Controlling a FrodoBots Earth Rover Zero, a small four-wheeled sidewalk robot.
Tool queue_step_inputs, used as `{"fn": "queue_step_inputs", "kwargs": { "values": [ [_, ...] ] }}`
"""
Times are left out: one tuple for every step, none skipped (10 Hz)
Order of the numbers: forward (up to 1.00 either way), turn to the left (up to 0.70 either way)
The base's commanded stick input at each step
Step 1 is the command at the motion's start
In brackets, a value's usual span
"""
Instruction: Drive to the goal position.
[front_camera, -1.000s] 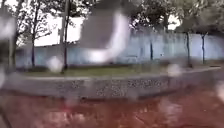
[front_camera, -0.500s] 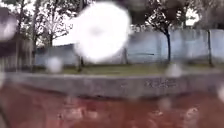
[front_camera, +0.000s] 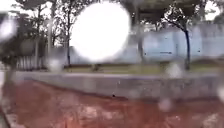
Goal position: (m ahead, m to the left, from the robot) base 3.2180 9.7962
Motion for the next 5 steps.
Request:
{"fn": "queue_step_inputs", "kwargs": {
  "values": [
    [0.0, 1.0],
    [0.0, 1.0],
    [0.0, 1.0],
    [0.0, 1.0],
    [0.0, 1.0]
  ]
}}
